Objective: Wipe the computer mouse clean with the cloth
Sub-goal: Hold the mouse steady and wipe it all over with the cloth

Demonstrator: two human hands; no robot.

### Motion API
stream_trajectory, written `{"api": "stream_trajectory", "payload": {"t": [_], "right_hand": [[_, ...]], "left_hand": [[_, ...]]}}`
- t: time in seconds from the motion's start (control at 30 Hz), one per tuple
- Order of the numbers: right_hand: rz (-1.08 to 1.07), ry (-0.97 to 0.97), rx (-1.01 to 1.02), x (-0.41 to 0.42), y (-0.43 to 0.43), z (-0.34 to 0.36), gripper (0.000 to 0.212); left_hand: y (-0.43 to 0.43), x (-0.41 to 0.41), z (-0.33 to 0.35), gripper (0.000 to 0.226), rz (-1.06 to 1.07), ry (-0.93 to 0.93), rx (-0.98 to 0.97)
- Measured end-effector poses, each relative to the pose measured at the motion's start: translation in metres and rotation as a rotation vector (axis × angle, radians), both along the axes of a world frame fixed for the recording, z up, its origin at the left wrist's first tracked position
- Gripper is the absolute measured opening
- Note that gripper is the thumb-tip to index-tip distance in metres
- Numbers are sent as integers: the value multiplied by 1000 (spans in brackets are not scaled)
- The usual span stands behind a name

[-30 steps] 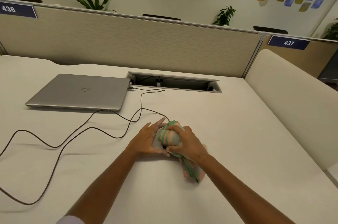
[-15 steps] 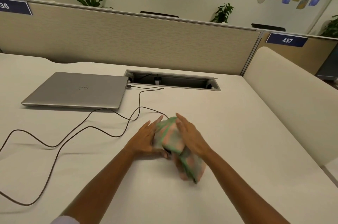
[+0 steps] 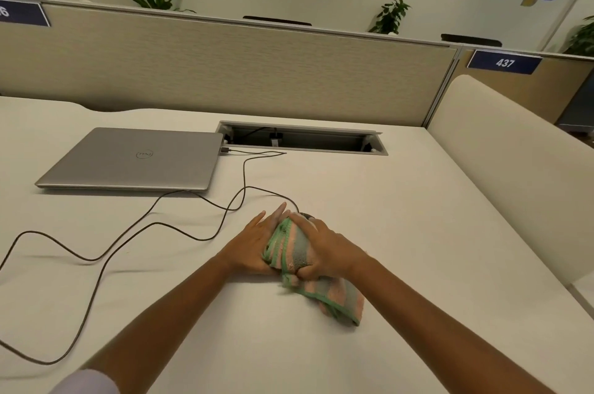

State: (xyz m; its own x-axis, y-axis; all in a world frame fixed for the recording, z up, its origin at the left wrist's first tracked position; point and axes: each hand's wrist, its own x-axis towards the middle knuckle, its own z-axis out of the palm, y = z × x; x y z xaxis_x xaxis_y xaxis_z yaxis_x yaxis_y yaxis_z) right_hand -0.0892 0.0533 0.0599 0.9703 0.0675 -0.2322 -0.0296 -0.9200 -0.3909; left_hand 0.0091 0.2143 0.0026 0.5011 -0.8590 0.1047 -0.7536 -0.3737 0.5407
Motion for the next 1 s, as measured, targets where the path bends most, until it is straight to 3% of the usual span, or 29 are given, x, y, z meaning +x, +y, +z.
{"api": "stream_trajectory", "payload": {"t": [0.17, 0.4, 0.6, 0.8, 1.0], "right_hand": [[46, -22, -59, -4, -2, -2, 100], [35, -10, 163, -12, -13, 7, 89], [-201, -50, 253, -15, -50, 24, 95], [-297, -71, 273, 19, -55, 35, 101], [-200, 95, 140, 49, -25, 6, 70]], "left_hand": [[-1, 5, -2, 130, -20, 21, 33], [0, 3, 0, 126, 1, 43, 47], [1, -5, 11, 134, 62, 96, 52], [1, -6, 6, 118, 84, 52, 30], [-1, -17, 12, 122, 187, 48, -81]]}}
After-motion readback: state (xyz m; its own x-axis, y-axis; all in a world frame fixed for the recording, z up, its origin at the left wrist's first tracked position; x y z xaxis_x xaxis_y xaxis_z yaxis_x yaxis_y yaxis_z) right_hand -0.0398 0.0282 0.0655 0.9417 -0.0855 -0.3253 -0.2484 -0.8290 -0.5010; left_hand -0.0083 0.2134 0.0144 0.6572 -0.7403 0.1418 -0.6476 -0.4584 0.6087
